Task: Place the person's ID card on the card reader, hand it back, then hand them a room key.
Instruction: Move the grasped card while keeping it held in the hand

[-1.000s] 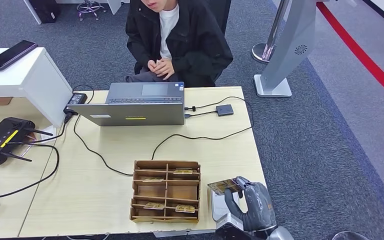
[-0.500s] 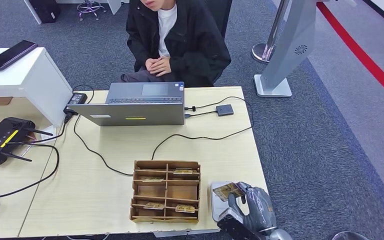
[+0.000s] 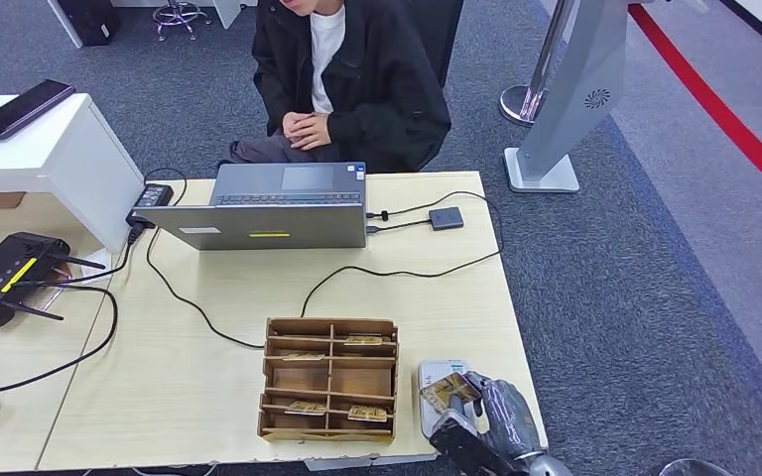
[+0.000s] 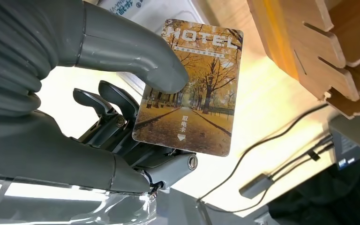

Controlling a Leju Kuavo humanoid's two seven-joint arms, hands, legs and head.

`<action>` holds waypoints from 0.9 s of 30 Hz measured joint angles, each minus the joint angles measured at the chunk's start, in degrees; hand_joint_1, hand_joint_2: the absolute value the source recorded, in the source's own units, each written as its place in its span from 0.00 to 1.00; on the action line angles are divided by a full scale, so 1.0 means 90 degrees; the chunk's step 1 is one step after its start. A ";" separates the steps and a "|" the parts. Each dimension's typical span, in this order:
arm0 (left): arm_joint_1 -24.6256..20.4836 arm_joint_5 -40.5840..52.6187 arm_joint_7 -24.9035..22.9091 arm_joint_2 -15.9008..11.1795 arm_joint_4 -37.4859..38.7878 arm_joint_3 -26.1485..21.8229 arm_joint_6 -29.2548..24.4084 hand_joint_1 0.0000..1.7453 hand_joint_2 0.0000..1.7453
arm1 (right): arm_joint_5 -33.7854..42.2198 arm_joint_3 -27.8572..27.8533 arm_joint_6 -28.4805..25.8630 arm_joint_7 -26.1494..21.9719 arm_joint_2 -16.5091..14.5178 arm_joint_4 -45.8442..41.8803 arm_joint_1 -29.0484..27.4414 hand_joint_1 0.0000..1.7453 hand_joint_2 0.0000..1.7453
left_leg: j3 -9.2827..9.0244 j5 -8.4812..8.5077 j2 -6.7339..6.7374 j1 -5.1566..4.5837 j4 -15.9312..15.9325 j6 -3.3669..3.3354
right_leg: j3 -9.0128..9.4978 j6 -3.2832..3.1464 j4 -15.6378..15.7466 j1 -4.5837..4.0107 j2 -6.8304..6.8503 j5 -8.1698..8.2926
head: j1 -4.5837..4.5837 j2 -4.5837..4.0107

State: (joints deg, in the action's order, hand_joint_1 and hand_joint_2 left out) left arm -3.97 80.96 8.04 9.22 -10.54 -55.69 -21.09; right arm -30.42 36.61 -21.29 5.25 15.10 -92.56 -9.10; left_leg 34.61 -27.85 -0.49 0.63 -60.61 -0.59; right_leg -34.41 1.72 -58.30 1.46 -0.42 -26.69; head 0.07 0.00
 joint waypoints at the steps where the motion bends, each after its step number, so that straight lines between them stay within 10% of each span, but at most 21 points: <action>1: 0.0000 0.0006 0.0000 0.0000 0.0000 0.0000 0.0000 0.00 0.00 | 0.0047 0.0008 0.0021 -0.0005 0.0000 0.0034 0.0015 1.00 1.00 | 0.0000 0.0000 0.0000 0.0000 0.0000 0.0000 | 0.0000 0.0000 0.0000 0.0000 0.0000 0.0000 | 0.0000 0.0000; 27: -0.0001 0.0054 0.0000 0.0000 0.0000 0.0002 0.0000 0.00 0.00 | -0.0153 0.0074 -0.0149 0.0409 -0.0021 0.0590 0.0203 1.00 1.00 | -0.0002 0.0000 0.0000 0.0000 0.0000 0.0000 | 0.0002 0.0000 0.0001 0.0000 0.0000 0.0000 | 0.0000 0.0000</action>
State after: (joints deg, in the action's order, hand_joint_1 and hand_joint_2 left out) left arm -3.97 81.45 8.04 9.22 -10.54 -55.67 -21.09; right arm -31.80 37.28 -22.63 8.93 14.91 -87.25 -7.27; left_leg 34.59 -27.85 -0.49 0.63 -60.61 -0.59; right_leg -34.39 1.72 -58.29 1.46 -0.41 -26.69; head 0.07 0.00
